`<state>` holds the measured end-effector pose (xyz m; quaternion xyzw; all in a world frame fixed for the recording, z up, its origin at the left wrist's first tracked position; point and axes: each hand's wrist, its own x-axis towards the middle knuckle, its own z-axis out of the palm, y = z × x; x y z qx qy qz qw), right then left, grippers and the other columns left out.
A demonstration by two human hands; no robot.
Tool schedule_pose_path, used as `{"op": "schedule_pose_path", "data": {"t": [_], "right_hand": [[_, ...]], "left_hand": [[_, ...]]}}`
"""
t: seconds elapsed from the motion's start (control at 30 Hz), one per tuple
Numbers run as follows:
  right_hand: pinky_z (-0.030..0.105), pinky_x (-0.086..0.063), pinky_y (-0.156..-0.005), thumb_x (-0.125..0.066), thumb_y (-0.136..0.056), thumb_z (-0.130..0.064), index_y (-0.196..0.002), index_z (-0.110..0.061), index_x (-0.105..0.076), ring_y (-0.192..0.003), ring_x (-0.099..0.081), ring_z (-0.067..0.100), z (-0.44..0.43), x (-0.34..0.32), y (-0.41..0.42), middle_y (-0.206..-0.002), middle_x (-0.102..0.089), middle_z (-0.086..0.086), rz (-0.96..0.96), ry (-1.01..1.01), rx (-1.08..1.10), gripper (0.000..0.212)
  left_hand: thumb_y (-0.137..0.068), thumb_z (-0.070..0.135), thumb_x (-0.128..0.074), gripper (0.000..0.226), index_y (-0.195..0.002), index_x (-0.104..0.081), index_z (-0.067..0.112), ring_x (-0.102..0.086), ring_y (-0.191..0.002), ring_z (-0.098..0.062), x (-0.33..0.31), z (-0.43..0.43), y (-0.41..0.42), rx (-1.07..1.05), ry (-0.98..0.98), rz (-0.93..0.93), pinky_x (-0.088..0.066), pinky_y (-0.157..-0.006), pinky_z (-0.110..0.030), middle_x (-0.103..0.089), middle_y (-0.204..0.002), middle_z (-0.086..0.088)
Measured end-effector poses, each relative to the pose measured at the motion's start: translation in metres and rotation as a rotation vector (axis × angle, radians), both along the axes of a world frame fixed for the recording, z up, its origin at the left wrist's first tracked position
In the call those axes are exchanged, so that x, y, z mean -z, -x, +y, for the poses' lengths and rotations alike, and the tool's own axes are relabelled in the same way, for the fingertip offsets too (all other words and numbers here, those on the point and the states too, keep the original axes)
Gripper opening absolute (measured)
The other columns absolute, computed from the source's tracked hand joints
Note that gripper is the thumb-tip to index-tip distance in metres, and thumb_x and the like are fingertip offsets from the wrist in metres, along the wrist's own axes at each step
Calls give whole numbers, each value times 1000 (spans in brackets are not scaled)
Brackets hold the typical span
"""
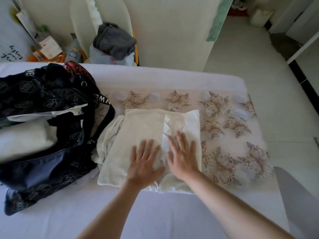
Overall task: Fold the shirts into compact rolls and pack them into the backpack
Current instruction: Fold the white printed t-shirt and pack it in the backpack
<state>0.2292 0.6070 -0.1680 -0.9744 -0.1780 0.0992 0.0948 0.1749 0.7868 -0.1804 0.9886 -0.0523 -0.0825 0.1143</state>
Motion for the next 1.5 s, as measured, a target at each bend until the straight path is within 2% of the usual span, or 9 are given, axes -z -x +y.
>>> {"op": "schedule_pose_path", "data": {"t": [0.23,0.37,0.53,0.73,0.9,1.03,1.13,1.23,1.5], "right_hand": [[50,7,-122,-6,-90,-68,-154,-44,15,-150,22,17,-70,3,19,-163,25,-6,73,150,-100,72],[50,4,-123,-14,-87,-69,-154,-47,10,-151,19,16,-118,-9,34,-164,22,-8,133,163,-74,74],[52,-2,-123,-44,-92,-54,-153,-37,-20,-153,2,22,-122,-29,61,-165,-2,0,139,157,20,68],[43,-35,-108,-57,-83,-18,-129,-18,-59,-136,-43,29,-38,-44,70,-142,-47,8,14,-142,-70,46],[34,-41,-103,-46,-97,-10,-135,-20,-57,-124,-52,21,39,-54,64,-143,-48,-3,93,-274,-225,41],[41,-47,-99,-41,-97,-4,-146,-24,-45,-126,-53,27,89,-51,35,-156,-33,-3,176,-154,-366,53],[41,-49,-93,-43,-93,-4,-137,-25,-52,-113,-59,35,118,-51,13,-142,-47,6,167,-44,-442,49],[37,-45,-82,-47,-94,-12,-114,-16,-64,-105,-60,35,135,-51,-5,-116,-60,9,154,-86,-372,26],[44,-47,-95,-58,-82,-2,-132,-11,-54,-116,-51,34,131,-34,10,-132,-48,14,-13,-281,-327,50]], "left_hand": [[-76,73,-40,87,-153,-29,33,-14,-150,-30,-3,-40,27,29,8,66,-7,-116,-52,-13,-164,-2],[-78,76,-16,86,-156,-9,39,13,-151,-20,-18,-79,49,97,42,173,2,-120,-46,15,-163,8],[-93,53,-42,65,-154,-24,36,-15,-148,-15,-34,-91,64,45,306,130,-17,-120,-36,-25,-160,10],[-90,12,-55,46,-135,-52,17,-40,-124,-27,-58,-30,69,-526,326,-154,-35,-108,-45,-52,-136,-5],[-84,57,-58,55,-130,-54,27,-42,-124,-30,-54,21,81,-771,131,177,-32,-103,-42,-50,-134,-6],[-84,23,-60,10,-87,-67,17,-60,-88,-26,-58,41,80,-745,387,88,-45,-72,-32,-65,-93,-2],[-89,19,-52,7,-87,-58,19,-57,-76,-22,-72,59,73,-787,592,132,-38,-57,-30,-61,-77,4],[-93,25,-51,9,-93,-58,19,-59,-81,-24,-81,87,67,-818,582,151,-38,-60,-31,-59,-79,5],[-86,11,-67,35,-120,-57,13,-57,-96,-30,-70,117,82,-857,302,-340,-51,-78,-43,-57,-113,-7]]}}
